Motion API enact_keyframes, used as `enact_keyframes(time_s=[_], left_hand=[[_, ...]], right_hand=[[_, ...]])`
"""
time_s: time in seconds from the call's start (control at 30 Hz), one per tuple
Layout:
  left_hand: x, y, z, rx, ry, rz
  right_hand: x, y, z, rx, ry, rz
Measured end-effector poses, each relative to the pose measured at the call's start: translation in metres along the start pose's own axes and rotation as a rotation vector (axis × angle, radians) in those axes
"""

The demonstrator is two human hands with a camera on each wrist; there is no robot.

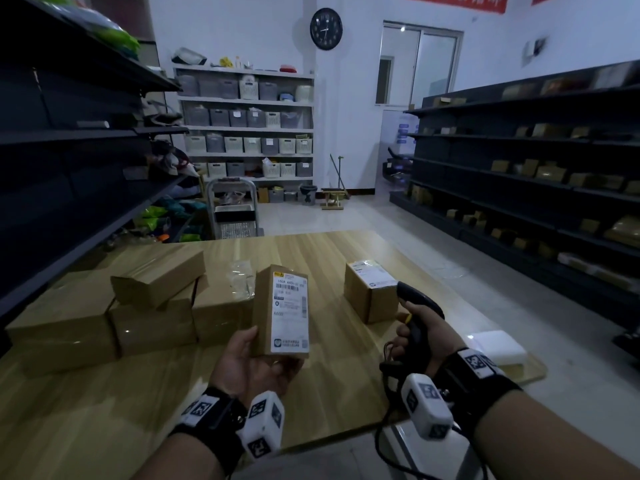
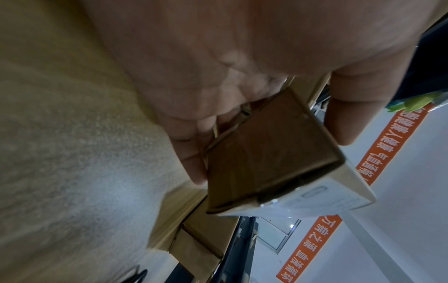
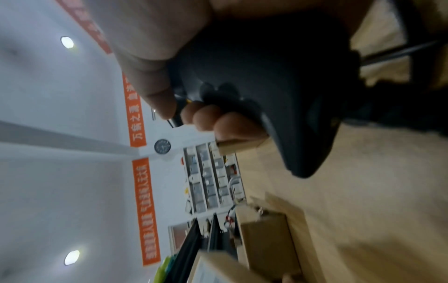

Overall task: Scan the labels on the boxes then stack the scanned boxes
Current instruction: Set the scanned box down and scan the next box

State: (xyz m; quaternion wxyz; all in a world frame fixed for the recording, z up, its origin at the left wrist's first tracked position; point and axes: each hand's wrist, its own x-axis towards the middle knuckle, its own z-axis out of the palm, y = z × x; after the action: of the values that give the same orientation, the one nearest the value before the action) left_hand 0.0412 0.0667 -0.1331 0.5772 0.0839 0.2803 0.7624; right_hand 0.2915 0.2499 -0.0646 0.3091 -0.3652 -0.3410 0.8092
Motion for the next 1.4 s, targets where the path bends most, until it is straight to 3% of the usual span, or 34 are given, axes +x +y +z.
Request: enact_keyframes(time_s=[0.37, 0.5, 0.73, 0.93, 1.03, 1.2, 1.4], left_hand=[[0.003, -0.005, -0.001, 0.097, -0.073, 0.068], [0.004, -0.006, 0.0, 0.128, -0.073, 0.077], [0.032, -0.029, 0.057, 0.284, 0.08, -0.04], [0.055, -0.057, 0.076, 0.335, 0.099, -0.096], [0.064, -0.063, 0.073, 0.432, 0.147, -0.065], [0.068, -0.06, 0.073, 0.61, 0.239, 0.102], [0.065, -0.055, 0.084, 0.691, 0.281, 0.095]], right_hand=[[0.035, 0.012, -0.029, 0.319, -0.059, -0.029], [0.044, 0.011, -0.031, 0.332, -0.092, -0.011], [0.057, 0.012, -0.041, 0.314, -0.147, -0.017], [0.06, 0.015, -0.037, 0.364, -0.197, 0.015], [0.062, 0.015, -0.039, 0.349, -0.206, 0.036], [0.067, 0.015, -0.041, 0.322, -0.222, 0.037], [0.07, 0.015, -0.041, 0.327, -0.224, 0.037]])
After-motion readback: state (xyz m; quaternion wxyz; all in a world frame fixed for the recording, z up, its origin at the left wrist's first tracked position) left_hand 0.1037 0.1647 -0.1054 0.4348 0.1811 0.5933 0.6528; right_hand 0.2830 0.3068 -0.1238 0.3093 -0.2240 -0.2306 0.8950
